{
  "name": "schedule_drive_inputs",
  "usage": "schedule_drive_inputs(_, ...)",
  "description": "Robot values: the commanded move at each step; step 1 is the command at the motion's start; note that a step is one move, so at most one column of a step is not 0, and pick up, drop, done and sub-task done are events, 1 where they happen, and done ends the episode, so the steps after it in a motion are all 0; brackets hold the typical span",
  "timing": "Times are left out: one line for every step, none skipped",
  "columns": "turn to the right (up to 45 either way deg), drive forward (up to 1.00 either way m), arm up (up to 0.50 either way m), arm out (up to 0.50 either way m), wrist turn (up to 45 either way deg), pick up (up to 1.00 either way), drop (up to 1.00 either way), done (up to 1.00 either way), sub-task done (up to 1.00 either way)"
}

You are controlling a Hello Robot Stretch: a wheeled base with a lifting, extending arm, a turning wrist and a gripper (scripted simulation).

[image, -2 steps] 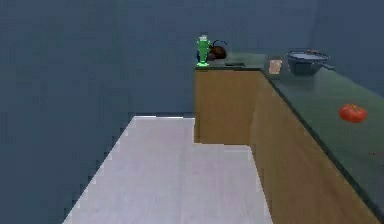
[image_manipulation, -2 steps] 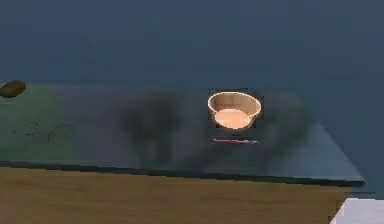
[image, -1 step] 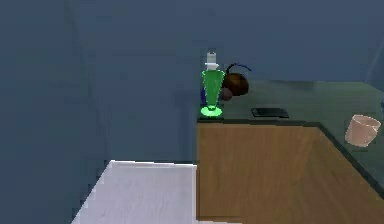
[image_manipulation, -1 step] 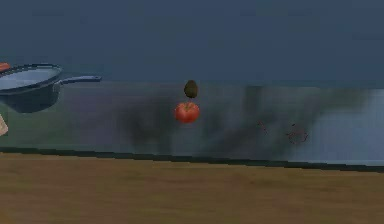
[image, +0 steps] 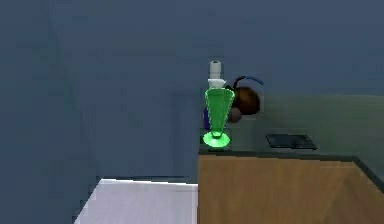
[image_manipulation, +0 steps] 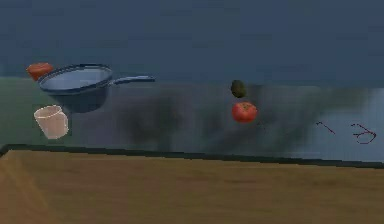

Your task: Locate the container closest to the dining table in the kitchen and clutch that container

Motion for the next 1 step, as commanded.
schedule_drive_inputs(-45.0, 0.00, 0.00, 0.00, 0.0, 0.00, 0.00, 0.00, 0.00)
